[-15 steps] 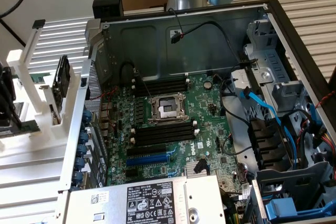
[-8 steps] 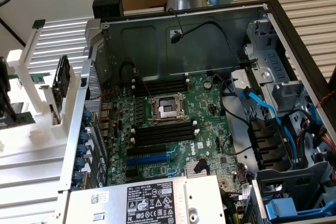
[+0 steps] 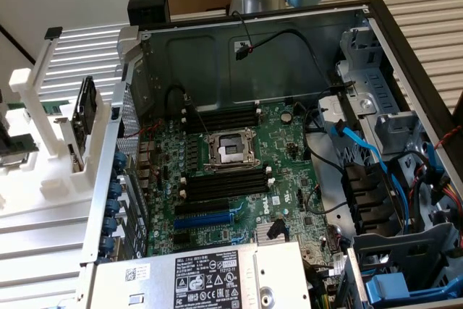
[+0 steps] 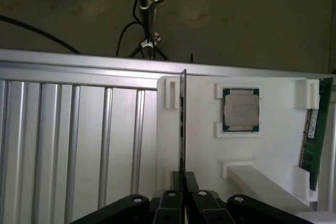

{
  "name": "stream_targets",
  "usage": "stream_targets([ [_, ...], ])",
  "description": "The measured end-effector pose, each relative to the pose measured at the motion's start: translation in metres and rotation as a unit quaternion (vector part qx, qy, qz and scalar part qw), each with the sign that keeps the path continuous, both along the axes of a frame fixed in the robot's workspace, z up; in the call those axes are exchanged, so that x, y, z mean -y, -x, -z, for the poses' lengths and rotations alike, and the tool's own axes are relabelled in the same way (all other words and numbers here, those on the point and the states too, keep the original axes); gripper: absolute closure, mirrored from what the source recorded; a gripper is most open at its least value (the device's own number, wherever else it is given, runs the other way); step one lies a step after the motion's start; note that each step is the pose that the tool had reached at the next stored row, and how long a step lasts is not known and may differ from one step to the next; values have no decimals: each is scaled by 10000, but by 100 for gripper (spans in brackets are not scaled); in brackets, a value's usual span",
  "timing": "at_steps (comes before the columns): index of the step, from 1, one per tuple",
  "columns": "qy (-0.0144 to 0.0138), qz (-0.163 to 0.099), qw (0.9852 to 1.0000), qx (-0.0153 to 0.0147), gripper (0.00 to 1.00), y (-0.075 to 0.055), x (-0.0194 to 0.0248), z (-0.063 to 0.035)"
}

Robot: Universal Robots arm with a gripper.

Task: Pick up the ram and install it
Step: 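Pick up the ram and move it above insertion slot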

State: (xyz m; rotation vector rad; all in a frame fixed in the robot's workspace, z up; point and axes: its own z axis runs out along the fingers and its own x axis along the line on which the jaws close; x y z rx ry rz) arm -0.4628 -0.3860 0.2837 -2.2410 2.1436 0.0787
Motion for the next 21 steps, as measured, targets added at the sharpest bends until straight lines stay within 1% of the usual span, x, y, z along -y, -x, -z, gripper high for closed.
stream_targets([
  [6, 6, 111, 9999, -1, 86, -6, 3, -230],
  [13, 5, 146, 9999, 0, 86, -17, 5, -242],
  [15, 6, 147, 9999, 0, 86, -68, 5, -301],
  [16, 6, 147, 9999, 0, 86, -174, 4, -424],
  [21, 6, 146, 9999, 1, 86, -381, 6, -632],
])
